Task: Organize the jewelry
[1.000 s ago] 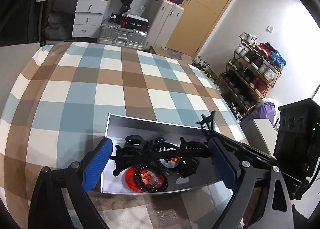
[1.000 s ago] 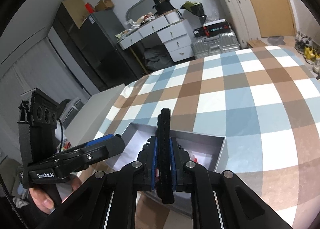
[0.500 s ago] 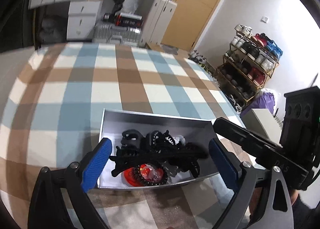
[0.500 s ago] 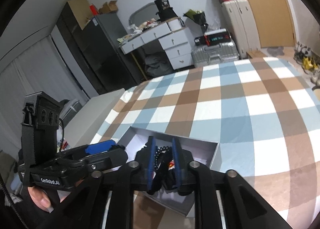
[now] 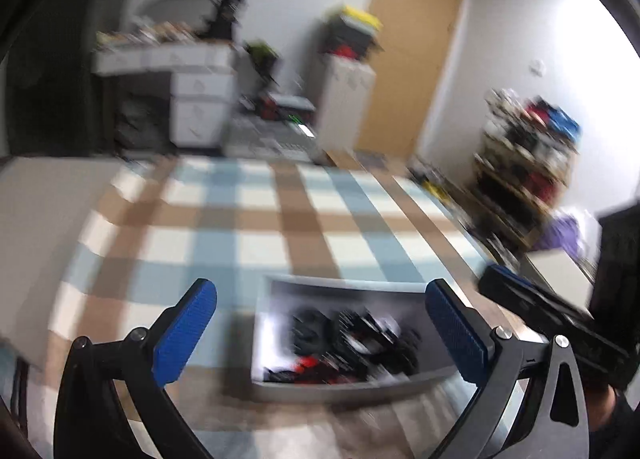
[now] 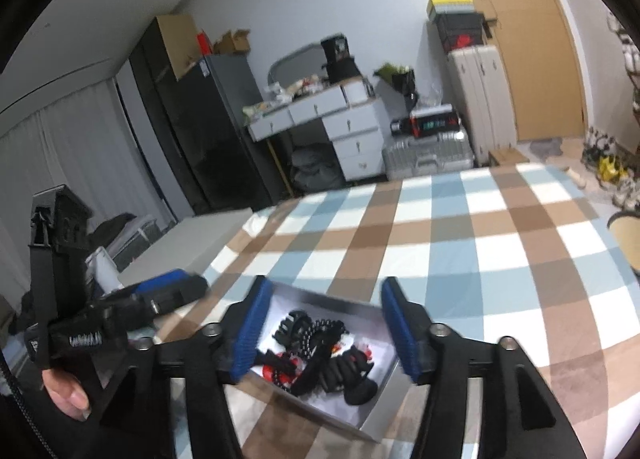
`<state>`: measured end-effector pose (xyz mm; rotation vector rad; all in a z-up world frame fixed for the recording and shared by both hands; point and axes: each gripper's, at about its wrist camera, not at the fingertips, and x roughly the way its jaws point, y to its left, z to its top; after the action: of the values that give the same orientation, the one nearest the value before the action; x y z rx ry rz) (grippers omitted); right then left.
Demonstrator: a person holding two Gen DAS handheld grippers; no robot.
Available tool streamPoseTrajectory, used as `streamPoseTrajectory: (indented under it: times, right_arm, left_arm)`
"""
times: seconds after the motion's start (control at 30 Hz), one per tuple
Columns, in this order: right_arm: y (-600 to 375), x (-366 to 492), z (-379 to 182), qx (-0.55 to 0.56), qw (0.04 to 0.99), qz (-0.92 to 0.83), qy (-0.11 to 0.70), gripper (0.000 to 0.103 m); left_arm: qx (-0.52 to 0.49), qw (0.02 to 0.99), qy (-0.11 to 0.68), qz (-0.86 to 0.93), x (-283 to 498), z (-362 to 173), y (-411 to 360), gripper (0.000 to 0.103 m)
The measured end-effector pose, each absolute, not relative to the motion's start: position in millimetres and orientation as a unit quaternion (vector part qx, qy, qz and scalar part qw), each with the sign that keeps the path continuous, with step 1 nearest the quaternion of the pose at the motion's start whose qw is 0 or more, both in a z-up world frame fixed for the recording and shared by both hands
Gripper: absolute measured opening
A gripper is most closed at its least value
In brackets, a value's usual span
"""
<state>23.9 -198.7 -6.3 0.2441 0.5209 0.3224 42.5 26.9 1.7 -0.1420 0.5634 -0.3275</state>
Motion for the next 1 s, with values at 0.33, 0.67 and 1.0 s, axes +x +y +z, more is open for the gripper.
streamPoseTrajectory:
  times: [0.33, 0.67, 1.0]
  right_arm:
    - [-197, -6, 5, 0.083, 0.983, 0.110, 0.117, 0.103]
    - [-183, -11, -10, -0.002, 0.994, 0.081, 0.072, 0.103]
    - [-178, -16, -16, -0.026, 0.995, 0.073, 0.063, 0.103]
  left_arm:
    - [-0.048, 0.988, 0.144, -0.032, 18, 9, 43, 0.102]
    - [-0.044, 0.993, 0.110, 0.025, 19, -11, 47, 0.102]
    - [-0.006, 0.993, 0.119, -0.006, 13, -26, 40, 0.102]
